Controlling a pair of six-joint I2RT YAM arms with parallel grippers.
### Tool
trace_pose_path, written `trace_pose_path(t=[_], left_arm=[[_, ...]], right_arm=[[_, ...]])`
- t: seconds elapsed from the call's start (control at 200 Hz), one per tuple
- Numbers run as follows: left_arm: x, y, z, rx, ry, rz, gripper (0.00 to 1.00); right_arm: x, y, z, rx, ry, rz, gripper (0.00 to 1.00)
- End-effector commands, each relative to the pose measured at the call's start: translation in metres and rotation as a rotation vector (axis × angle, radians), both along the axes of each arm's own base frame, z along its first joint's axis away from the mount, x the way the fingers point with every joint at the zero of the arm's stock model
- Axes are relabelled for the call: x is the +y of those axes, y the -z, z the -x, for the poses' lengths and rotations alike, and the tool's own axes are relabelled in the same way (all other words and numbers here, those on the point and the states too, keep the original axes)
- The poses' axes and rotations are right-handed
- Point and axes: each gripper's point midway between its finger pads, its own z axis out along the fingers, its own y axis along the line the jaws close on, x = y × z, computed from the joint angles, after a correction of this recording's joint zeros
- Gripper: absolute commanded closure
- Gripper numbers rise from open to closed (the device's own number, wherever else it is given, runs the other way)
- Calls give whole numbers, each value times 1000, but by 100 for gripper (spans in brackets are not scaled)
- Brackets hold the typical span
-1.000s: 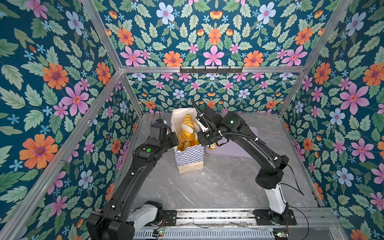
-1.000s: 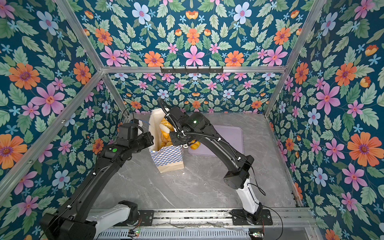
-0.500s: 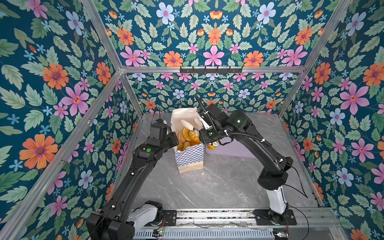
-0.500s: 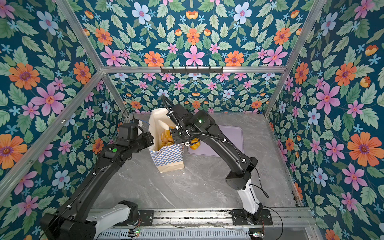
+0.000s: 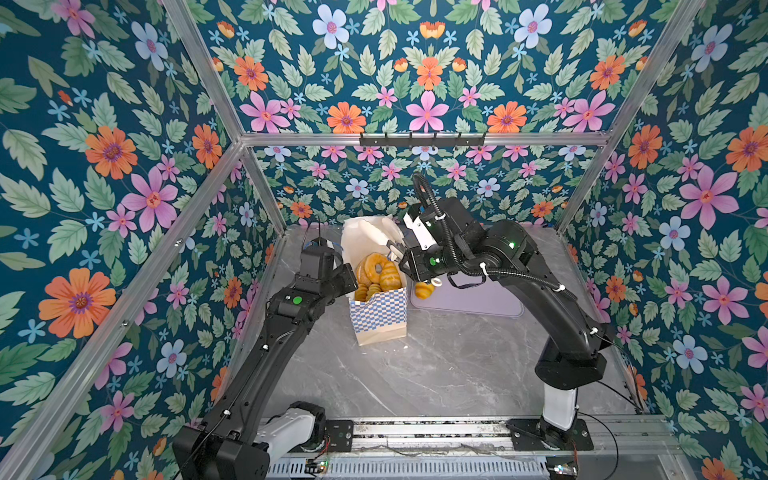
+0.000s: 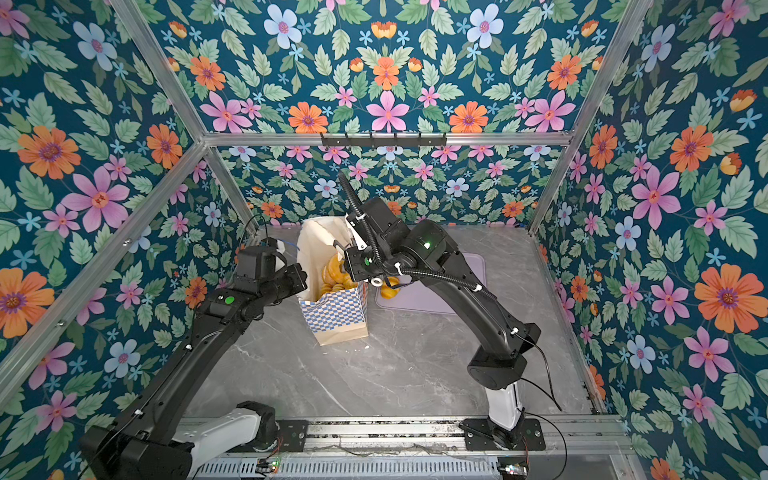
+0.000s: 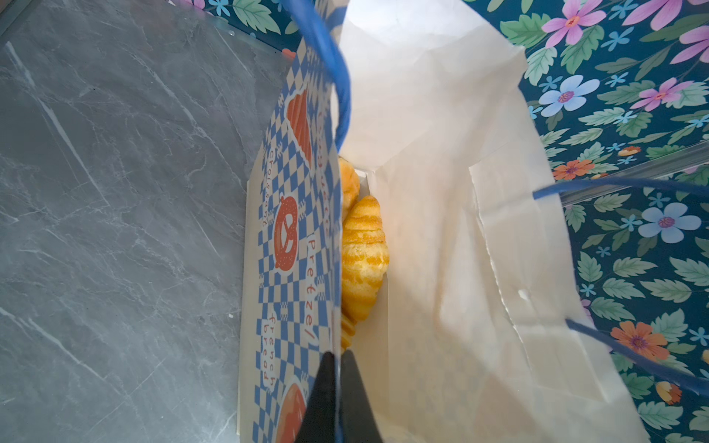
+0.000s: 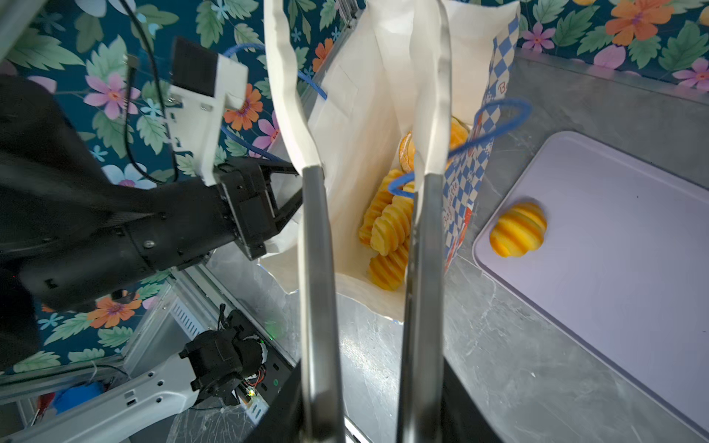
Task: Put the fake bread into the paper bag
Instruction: 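Withdraw the tongs from the bag back over the lavender tray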
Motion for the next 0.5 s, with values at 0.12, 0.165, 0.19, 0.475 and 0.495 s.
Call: trace_pose_path(t=[0.12, 0.165, 0.19, 0.475, 0.495], left_arm=[[1, 0, 0, 11, 3, -13, 95], [0, 1, 0, 11, 5, -13, 95], [1, 1, 0, 11, 5, -14, 95], [0, 1, -1, 11, 9, -14, 95], [0, 0, -1, 9, 8, -14, 95]], right_arm=[[-21, -36, -4, -117, 64, -45, 58], [-28, -39, -5, -135, 86, -35, 58], [-33, -39, -5, -143, 99, -29, 58], [-92, -31, -11, -134, 246, -23, 58], [-96, -29, -13, -130, 257, -23, 58]])
